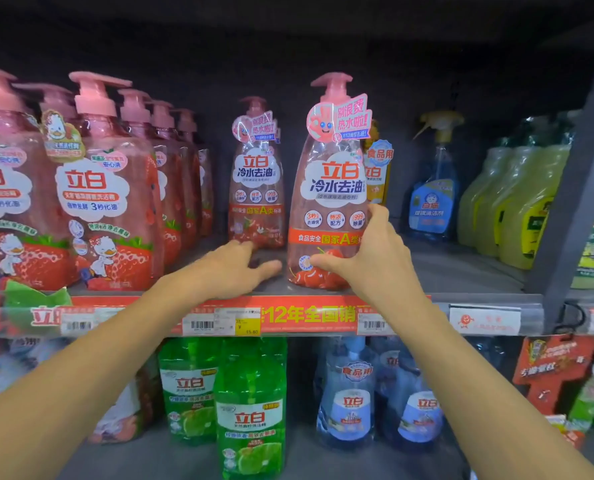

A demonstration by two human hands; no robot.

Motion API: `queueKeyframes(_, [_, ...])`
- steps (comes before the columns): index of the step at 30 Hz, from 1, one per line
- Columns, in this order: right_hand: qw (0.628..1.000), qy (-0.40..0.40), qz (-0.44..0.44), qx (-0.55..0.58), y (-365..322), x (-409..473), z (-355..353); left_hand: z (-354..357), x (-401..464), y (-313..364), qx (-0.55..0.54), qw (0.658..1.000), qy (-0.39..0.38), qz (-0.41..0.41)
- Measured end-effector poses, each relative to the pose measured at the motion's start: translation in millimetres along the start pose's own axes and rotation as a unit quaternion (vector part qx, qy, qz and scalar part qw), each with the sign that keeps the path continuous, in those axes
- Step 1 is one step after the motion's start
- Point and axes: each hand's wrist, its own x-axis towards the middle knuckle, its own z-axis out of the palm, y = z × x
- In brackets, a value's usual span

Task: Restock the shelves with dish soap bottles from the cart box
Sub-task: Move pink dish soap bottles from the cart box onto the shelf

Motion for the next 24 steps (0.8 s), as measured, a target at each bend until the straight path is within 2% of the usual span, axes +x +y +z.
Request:
queueKeyframes(3, [1.000, -0.015, 0.017, -0.005, -1.8, 10.3, 1.9, -0.5, -31.3, 8.4, 0.015, 1.000, 0.022, 0.013])
queueKeyframes(8, [0.998, -0.034, 0.048, -0.026, -3.7, 32.9, 11.7, 10.8, -55.6, 11.1, 0.123, 0.990, 0.067, 0.025])
queueKeyframes(24, [0.992, -0.044, 0.116, 0.028, 4.2, 87.4, 59.2, 26.4, -48.1, 3.3, 0.127, 0.980, 0.147, 0.054])
